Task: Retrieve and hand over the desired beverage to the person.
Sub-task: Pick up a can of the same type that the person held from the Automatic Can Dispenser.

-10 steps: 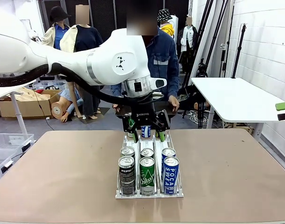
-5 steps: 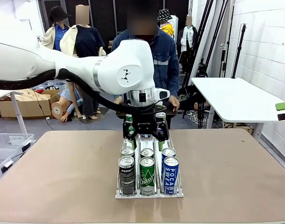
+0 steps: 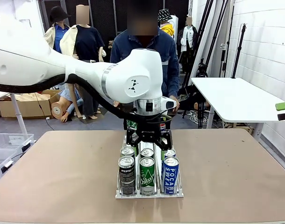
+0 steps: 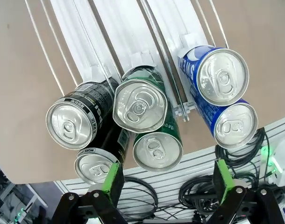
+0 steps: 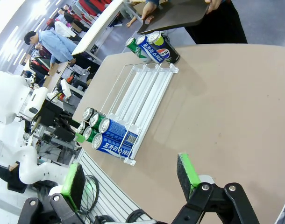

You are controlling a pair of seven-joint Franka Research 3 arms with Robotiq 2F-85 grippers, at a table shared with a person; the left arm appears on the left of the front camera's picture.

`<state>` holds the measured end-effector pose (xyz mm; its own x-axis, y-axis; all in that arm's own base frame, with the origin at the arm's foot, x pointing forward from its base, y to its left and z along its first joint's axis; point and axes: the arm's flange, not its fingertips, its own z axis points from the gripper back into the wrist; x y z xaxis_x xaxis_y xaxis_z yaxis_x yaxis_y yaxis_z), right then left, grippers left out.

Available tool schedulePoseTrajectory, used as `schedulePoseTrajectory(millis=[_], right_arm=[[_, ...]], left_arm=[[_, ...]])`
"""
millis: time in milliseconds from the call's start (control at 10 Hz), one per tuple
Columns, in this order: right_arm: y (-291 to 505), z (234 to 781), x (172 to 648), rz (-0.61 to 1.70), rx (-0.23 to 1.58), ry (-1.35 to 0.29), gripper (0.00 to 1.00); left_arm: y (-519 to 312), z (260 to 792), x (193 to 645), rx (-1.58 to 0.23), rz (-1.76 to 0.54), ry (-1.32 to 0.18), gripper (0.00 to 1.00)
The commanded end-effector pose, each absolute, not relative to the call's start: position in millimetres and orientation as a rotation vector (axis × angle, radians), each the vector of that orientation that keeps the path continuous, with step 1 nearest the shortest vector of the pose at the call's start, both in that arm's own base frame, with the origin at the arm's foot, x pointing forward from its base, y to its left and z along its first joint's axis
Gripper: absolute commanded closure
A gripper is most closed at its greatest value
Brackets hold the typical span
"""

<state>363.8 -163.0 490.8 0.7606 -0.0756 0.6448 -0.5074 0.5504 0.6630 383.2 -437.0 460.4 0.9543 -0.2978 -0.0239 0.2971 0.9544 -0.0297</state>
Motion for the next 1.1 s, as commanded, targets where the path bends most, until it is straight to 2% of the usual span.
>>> schedulePoseTrajectory(millis=[0,1000], right_arm=[[-163,492,364,0.277,0.977,-0.683,0.00],[-163,492,364,0.277,0.977,-0.683,0.00]], left_arm=[[-439,457,380,0.022,-0.302,0.001,0.00],[-435,450,396,0.025,-0.430,0.038,0.00]])
